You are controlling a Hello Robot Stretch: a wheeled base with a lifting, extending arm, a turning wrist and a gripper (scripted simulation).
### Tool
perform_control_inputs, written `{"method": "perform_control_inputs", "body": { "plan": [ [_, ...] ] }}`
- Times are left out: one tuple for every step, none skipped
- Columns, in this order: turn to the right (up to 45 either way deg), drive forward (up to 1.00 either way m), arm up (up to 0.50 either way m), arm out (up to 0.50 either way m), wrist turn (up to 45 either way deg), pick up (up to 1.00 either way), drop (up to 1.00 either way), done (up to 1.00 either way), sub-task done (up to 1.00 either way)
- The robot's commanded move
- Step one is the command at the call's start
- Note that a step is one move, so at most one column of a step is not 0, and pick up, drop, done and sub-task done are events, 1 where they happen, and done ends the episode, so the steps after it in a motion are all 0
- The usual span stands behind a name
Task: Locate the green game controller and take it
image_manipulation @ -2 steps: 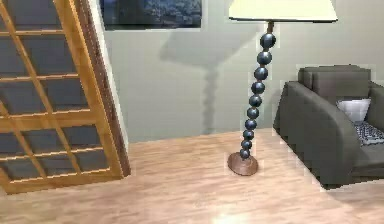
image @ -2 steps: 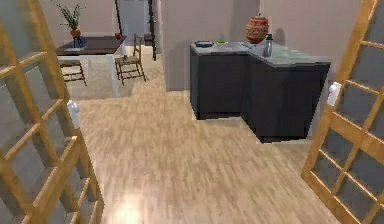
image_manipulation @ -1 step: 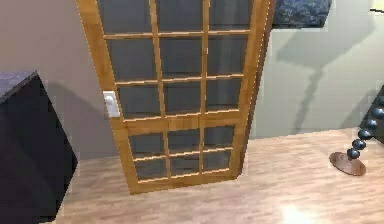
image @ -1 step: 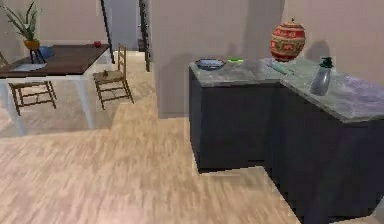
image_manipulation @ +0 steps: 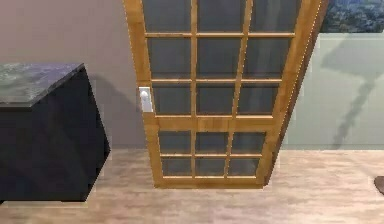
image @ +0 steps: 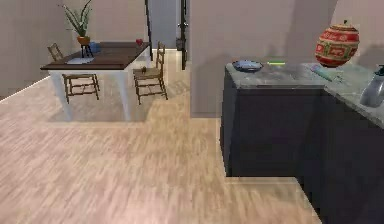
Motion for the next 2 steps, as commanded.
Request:
{"method": "perform_control_inputs", "body": {
  "plan": [
    [0.0,0.50,0.00,0.00,0.0,0.00,0.00,0.00,0.00],
    [-36.0,0.00,0.00,0.00,0.0,0.00,0.00,0.00,0.00]
  ]
}}
